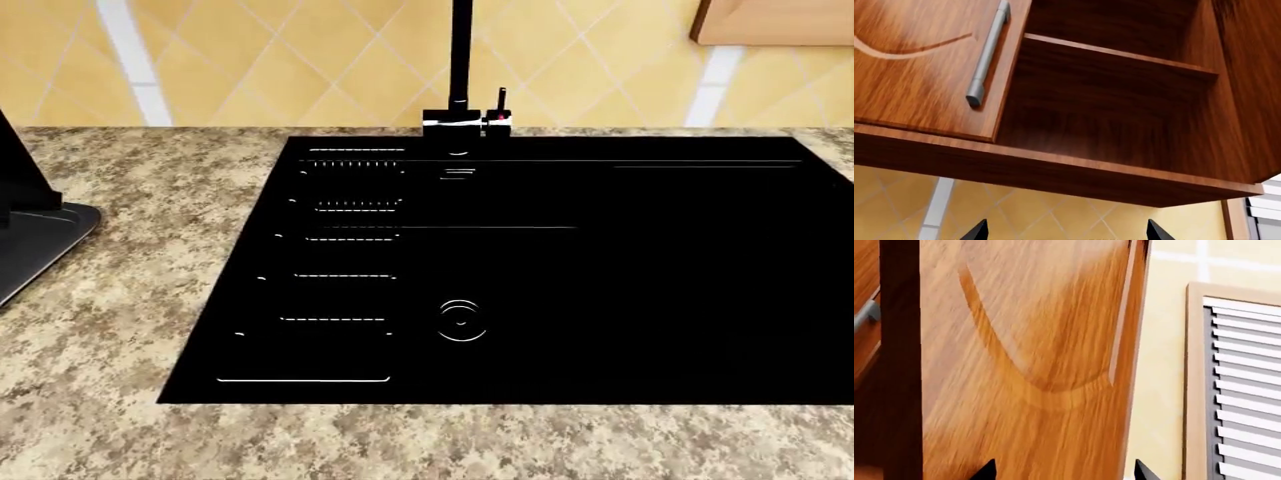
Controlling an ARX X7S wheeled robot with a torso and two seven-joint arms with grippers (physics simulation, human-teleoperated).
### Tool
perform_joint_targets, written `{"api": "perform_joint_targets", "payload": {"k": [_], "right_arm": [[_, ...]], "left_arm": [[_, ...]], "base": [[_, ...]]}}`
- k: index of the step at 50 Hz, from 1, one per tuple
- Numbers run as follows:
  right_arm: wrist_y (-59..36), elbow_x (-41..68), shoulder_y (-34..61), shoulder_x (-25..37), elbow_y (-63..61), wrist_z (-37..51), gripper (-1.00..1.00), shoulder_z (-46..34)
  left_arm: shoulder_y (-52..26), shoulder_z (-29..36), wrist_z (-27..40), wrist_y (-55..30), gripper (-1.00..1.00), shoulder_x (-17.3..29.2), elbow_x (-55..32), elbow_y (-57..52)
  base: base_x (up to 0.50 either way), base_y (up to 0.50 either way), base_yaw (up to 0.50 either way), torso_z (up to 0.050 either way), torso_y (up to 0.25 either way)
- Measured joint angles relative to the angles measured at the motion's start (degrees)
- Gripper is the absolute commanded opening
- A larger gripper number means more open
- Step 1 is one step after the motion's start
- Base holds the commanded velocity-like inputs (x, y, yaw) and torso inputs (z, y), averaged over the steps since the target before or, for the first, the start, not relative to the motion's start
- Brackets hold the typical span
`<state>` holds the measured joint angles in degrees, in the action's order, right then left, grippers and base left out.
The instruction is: Pick the kettle from the counter and place it on the tray. Then pick the mug from the cabinet and place it on the tray. Then close the cabinet doors.
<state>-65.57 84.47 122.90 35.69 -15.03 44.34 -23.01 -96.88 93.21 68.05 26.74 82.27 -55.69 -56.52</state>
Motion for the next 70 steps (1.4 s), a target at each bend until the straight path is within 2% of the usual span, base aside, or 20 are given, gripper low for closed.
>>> {"api": "perform_joint_targets", "payload": {"k": [21, 43, 57, 70], "right_arm": [[9.06, -9.69, -1.87, -9.53, 15.70, -10.54, 1.00, 2.78], [16.76, -18.53, -1.77, -20.99, 32.33, -22.23, 1.00, -0.62], [20.27, -32.42, -0.16, -26.58, 38.16, -27.11, 1.00, -7.50], [21.72, -46.25, 1.08, -30.61, 41.63, -28.65, 1.00, -19.87]], "left_arm": [[2.90, 1.33, -0.69, 3.33, 1.00, 1.13, 2.21, 1.90], [5.12, 2.22, -1.62, 6.67, 1.00, 2.88, 3.63, 3.54], [7.02, 3.22, -2.01, 9.80, 1.00, 4.25, 5.01, 5.01], [8.69, 4.19, -2.12, 12.51, 1.00, 5.22, 6.32, 6.31]], "base": [[0.00, 0.00, 0.00, 0.001, 0.000], [0.00, 0.00, 0.00, 0.001, 0.000], [0.00, 0.00, 0.00, 0.000, 0.000], [0.00, 0.00, 0.00, 0.000, 0.000]]}}
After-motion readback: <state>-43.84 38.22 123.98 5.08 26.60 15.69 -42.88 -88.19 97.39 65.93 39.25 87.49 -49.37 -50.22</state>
